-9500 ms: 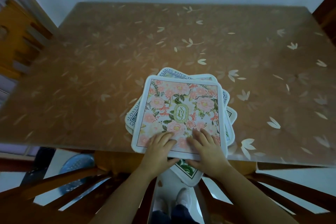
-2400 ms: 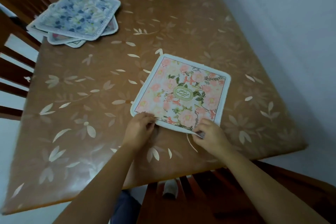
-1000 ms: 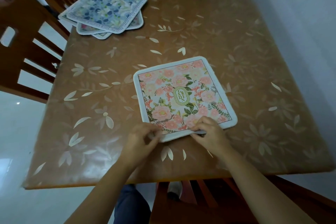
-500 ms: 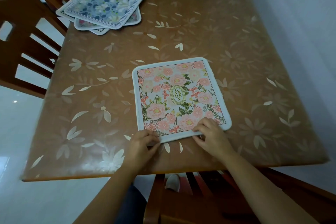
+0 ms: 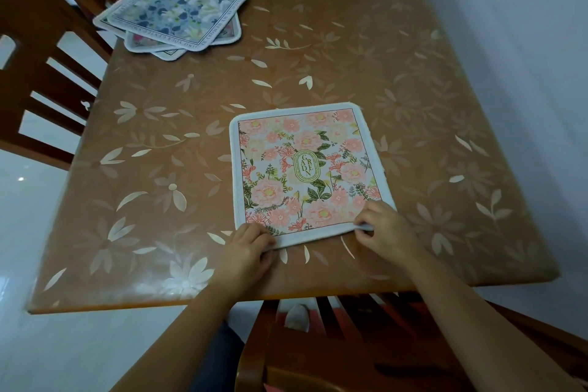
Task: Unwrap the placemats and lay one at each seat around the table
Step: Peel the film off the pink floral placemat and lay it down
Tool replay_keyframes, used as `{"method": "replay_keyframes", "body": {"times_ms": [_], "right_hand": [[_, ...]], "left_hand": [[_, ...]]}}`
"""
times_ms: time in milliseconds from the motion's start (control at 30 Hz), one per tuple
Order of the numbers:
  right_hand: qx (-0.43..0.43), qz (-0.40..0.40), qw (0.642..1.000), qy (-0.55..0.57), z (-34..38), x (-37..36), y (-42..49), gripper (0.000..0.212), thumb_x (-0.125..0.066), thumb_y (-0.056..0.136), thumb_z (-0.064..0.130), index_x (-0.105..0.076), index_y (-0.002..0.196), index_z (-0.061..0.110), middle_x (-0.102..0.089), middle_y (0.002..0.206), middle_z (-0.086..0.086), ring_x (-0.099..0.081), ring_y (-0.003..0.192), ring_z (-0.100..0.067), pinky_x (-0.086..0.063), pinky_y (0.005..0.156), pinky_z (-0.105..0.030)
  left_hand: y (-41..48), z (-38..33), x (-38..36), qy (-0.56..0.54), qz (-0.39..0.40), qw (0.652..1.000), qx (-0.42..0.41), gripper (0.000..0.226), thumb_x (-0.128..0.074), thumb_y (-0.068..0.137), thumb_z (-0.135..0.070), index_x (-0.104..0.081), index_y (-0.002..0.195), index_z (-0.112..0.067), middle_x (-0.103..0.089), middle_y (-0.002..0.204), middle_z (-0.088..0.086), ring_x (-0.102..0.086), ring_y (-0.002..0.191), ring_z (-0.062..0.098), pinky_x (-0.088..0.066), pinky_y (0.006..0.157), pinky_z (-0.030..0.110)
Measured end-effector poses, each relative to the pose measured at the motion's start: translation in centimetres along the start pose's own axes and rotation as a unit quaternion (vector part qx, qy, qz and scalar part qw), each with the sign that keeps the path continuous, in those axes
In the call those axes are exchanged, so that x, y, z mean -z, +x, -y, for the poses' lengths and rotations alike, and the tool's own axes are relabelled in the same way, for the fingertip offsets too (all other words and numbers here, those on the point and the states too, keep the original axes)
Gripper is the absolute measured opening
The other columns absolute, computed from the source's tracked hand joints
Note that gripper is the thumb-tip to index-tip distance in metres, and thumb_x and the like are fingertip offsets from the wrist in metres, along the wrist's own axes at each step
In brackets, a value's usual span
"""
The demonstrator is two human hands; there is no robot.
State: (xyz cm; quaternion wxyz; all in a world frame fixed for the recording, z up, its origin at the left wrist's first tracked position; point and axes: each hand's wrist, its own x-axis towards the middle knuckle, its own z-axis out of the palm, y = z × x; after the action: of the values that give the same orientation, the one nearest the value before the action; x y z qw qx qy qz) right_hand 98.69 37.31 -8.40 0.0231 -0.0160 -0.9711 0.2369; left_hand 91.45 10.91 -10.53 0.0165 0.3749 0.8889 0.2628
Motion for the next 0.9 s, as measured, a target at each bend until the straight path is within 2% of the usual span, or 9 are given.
{"method": "replay_keyframes", "body": {"times_ms": [67, 200, 300, 400, 467, 567, 733, 900], "right_hand": [[0.01, 0.017, 1.0, -0.005, -0.2, 0.1, -0.8, 0.014, -0.073, 0.062, -0.006, -0.062, 0.068, 0.0, -0.061, 0.071, -0.015, -0.06, 0.071, -0.032, -0.048, 0.057, -0.031], [0.004, 0.023, 1.0, -0.008, -1.2, 0.4, -2.8, 0.017, -0.075, 0.061, -0.006, -0.062, 0.068, 0.001, -0.061, 0.072, -0.015, -0.06, 0.071, -0.033, -0.05, 0.057, -0.034], [-0.005, 0.03, 1.0, -0.005, -1.7, 0.4, -3.3, 0.016, -0.077, 0.063, -0.003, -0.063, 0.07, 0.002, -0.06, 0.075, -0.015, -0.059, 0.074, -0.034, -0.053, 0.058, -0.04], [-0.017, 0.054, 0.998, -0.029, -2.1, 0.3, -3.5, 0.02, -0.078, 0.066, 0.01, -0.066, 0.081, 0.007, -0.058, 0.089, -0.013, -0.055, 0.087, -0.031, -0.048, 0.072, -0.037], [-0.037, 0.059, 0.997, -0.042, -2.6, 0.2, -3.8, 0.029, -0.078, 0.067, 0.019, -0.066, 0.092, 0.011, -0.056, 0.101, -0.013, -0.051, 0.099, -0.029, -0.039, 0.081, -0.032], [-0.06, 0.063, 0.995, -0.045, -2.9, 0.2, -4.0, 0.037, -0.077, 0.069, 0.023, -0.065, 0.103, 0.014, -0.053, 0.112, -0.013, -0.046, 0.108, -0.028, -0.032, 0.085, -0.028], [-0.079, 0.061, 0.995, -0.025, -2.7, 0.3, -3.8, 0.035, -0.075, 0.072, 0.023, -0.064, 0.104, 0.016, -0.052, 0.115, -0.011, -0.043, 0.112, -0.026, -0.031, 0.089, -0.028], [-0.098, 0.061, 0.993, -0.028, -2.9, 0.5, -3.9, 0.036, -0.076, 0.071, 0.026, -0.065, 0.104, 0.02, -0.053, 0.117, -0.008, -0.044, 0.113, -0.025, -0.036, 0.094, -0.038]], "left_hand": [[0.0, 0.0, 0.0, 0.016, 0.014, 0.999, -0.032, 0.016, -0.077, 0.062, -0.001, -0.066, 0.074, -0.002, -0.066, 0.078, 0.016, -0.044, 0.08, 0.02, -0.052, 0.062, 0.035], [0.1, -0.1, -0.4, 0.014, 0.04, 0.998, -0.054, 0.019, -0.08, 0.063, -0.005, -0.065, 0.075, -0.003, -0.066, 0.083, 0.015, -0.058, 0.078, 0.03, -0.054, 0.063, 0.038], [0.0, -0.2, -0.8, 0.014, 0.043, 0.998, -0.05, 0.02, -0.079, 0.065, -0.011, -0.065, 0.077, -0.005, -0.065, 0.086, 0.014, -0.052, 0.085, 0.026, -0.053, 0.068, 0.039], [-0.2, 0.0, -1.1, 0.015, 0.027, 0.999, -0.039, 0.018, -0.073, 0.071, -0.02, -0.065, 0.079, -0.006, -0.064, 0.09, 0.014, -0.053, 0.089, 0.029, -0.051, 0.076, 0.041], [-0.3, 0.2, -1.1, 0.01, 0.016, 0.999, -0.027, 0.021, -0.069, 0.073, -0.024, -0.066, 0.08, -0.005, -0.064, 0.092, 0.015, -0.046, 0.093, 0.024, -0.048, 0.078, 0.042], [-0.3, 0.3, -1.1, 0.0, 0.018, 1.0, -0.016, 0.023, -0.081, 0.065, -0.014, -0.066, 0.08, -0.004, -0.063, 0.091, 0.017, -0.043, 0.092, 0.023, -0.049, 0.078, 0.043], [-0.2, 0.2, -0.9, -0.002, 0.03, 0.999, -0.017, 0.025, -0.083, 0.061, -0.009, -0.067, 0.08, -0.003, -0.063, 0.09, 0.018, -0.058, 0.086, 0.037, -0.052, 0.073, 0.047], [-0.3, 0.1, -1.1, -0.026, 0.02, 0.999, -0.012, 0.025, -0.082, 0.063, -0.008, -0.067, 0.083, -0.002, -0.063, 0.091, 0.018, -0.043, 0.092, 0.022, -0.052, 0.073, 0.044]]}}
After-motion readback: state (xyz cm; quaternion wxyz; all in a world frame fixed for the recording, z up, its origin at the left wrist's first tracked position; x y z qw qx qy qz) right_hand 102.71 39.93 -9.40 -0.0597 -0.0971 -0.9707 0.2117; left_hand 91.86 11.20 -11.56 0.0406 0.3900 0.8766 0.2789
